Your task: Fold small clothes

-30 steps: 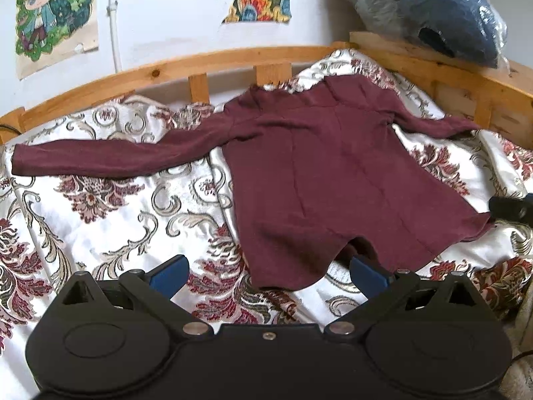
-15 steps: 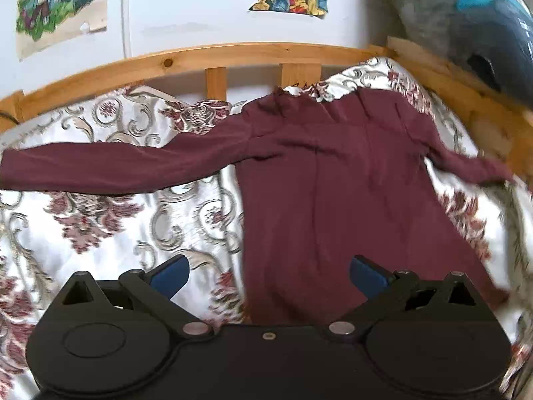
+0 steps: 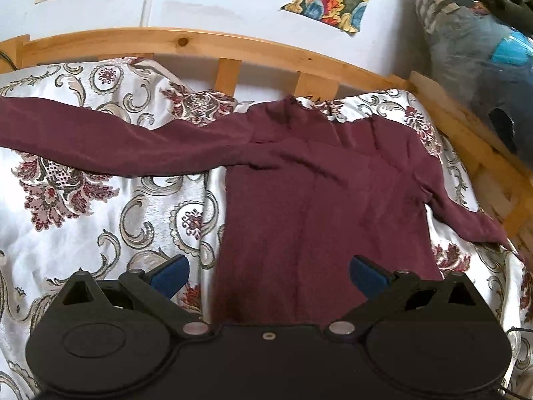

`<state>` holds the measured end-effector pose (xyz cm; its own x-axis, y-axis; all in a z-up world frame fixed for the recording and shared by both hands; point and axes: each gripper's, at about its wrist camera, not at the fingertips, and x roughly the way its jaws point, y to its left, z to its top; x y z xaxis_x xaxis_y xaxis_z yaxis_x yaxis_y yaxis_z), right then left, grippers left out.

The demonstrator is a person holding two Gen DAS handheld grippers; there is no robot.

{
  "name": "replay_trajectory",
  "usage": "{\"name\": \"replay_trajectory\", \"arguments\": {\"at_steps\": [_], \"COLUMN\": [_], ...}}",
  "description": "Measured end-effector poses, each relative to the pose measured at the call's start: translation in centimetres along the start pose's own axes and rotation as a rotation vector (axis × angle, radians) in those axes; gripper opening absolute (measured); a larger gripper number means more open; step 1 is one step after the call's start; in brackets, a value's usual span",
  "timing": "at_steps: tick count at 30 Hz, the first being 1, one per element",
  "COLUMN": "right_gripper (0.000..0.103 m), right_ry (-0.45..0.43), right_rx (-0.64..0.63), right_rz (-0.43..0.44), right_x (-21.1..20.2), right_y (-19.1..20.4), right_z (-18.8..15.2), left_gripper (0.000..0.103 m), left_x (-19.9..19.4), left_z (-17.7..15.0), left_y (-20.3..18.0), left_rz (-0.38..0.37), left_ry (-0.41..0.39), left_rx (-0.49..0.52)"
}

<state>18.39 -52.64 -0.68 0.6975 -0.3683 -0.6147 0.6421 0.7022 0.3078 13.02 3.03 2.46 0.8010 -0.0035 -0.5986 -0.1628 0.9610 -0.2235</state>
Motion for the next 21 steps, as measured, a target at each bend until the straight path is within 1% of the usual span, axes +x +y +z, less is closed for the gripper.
{"name": "replay_trajectory", "arguments": {"at_steps": [2, 4, 5, 6, 7, 8, 9, 10, 12, 14, 17, 20, 21], "right_gripper": [0.081, 0.077, 0.070, 0.058, 0.051, 0.035, 0.027, 0.024, 0.012, 0.011, 0.010, 0.010, 0.010], "right_ry": [0.020, 0.042, 0.046, 0.055, 0.069, 0.079, 0.077, 0.067, 0.029, -0.027, -0.163, -0.324, -0.381], "right_rx": [-0.003, -0.006, -0.007, -0.005, -0.001, 0.002, -0.002, -0.007, -0.023, -0.054, -0.148, -0.289, -0.343], "right_rz": [-0.036, -0.047, -0.055, -0.061, -0.064, -0.071, -0.079, -0.076, -0.055, -0.036, 0.015, 0.105, 0.148], "right_x": [1.5, 2.7, 3.1, 3.6, 4.0, 4.2, 4.3, 4.2, 2.9, 1.0, -2.7, -7.2, -8.8], "right_y": [0.7, 1.0, 1.2, 1.3, 1.4, 1.4, 1.4, 1.5, 1.9, 2.6, 5.1, 9.2, 11.0], "right_z": [-0.4, -0.8, -1.0, -1.2, -1.4, -1.5, -1.7, -1.7, -1.6, -1.4, -0.7, -0.4, -0.5], "left_gripper": [0.102, 0.102, 0.102, 0.102, 0.102, 0.102, 0.102, 0.102, 0.102, 0.102, 0.102, 0.102, 0.102], "left_x": [-0.1, -0.3, -0.5, -0.6, -0.8, -1.0, -1.2, -1.3, -1.5, -1.7, -2.2, -2.6, -2.8], "left_z": [0.1, 0.1, 0.1, 0.1, 0.1, 0.0, 0.0, 0.0, 0.0, 0.1, 0.4, 0.5, 0.5], "left_y": [0.2, 0.4, 0.4, 0.4, 0.3, 0.3, 0.3, 0.3, 0.3, 0.4, 0.8, 1.2, 1.3], "left_rz": [0.012, 0.017, 0.018, 0.018, 0.019, 0.019, 0.019, 0.020, 0.029, 0.042, 0.041, 0.034, 0.034], "left_ry": [-0.009, -0.018, -0.020, -0.022, -0.024, -0.027, -0.031, -0.032, -0.034, -0.037, -0.044, -0.056, -0.059], "left_rx": [0.006, 0.018, 0.025, 0.032, 0.035, 0.038, 0.041, 0.046, 0.055, 0.056, 0.045, 0.036, 0.035]}}
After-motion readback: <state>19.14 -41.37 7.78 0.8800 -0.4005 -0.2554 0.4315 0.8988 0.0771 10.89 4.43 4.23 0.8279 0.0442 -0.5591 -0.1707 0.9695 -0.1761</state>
